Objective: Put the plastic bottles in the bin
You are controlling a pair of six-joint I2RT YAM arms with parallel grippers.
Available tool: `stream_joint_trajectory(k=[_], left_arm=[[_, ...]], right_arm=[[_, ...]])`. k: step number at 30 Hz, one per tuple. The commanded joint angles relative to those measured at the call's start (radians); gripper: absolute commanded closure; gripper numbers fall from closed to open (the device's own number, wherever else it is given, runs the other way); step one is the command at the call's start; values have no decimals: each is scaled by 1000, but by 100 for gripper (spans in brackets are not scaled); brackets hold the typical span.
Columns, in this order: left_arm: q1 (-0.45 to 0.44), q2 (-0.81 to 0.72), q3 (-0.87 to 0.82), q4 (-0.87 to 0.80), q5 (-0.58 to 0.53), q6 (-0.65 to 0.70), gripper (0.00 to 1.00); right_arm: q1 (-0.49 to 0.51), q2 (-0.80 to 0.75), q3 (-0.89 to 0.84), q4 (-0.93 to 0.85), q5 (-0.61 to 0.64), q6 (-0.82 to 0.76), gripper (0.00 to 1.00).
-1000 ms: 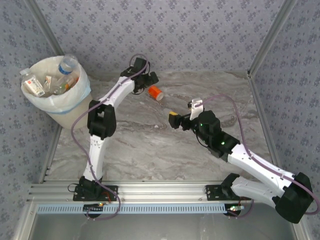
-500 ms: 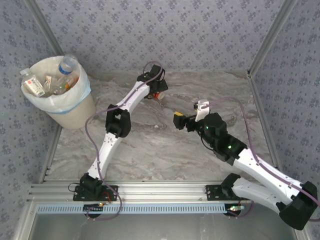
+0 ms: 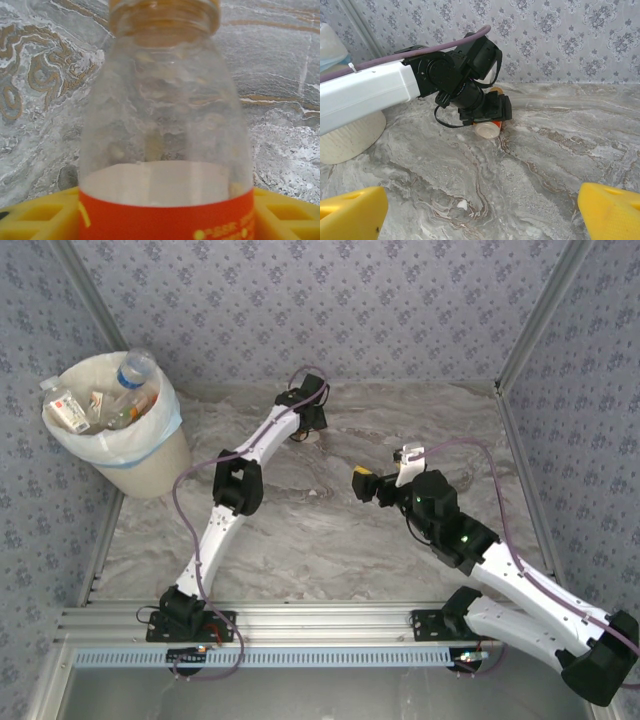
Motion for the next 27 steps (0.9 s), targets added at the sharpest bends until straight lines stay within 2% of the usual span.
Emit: stream_joint_trajectory(k=[1, 8, 13, 17, 23, 27], left_arm=[[-3, -46, -4, -36, 18, 92, 38], [-2, -149, -125, 16, 70, 155, 49], [-3, -285, -305, 126, 128, 199, 59], [-1, -437, -496, 237, 149, 221, 64], [7, -715, -786, 372, 156, 236, 65], [41, -888, -866, 364, 156, 249, 65]], right_arm=[[-6, -10, -6, 0, 20, 18, 0], [-6, -9, -5, -3, 14, 21, 0], [-9, -5, -10, 1, 17, 22, 0], [-9, 11, -9, 15, 15, 22, 0], [-14, 61, 0, 51, -11, 19, 0], [-18, 105, 21, 66, -39, 13, 0]])
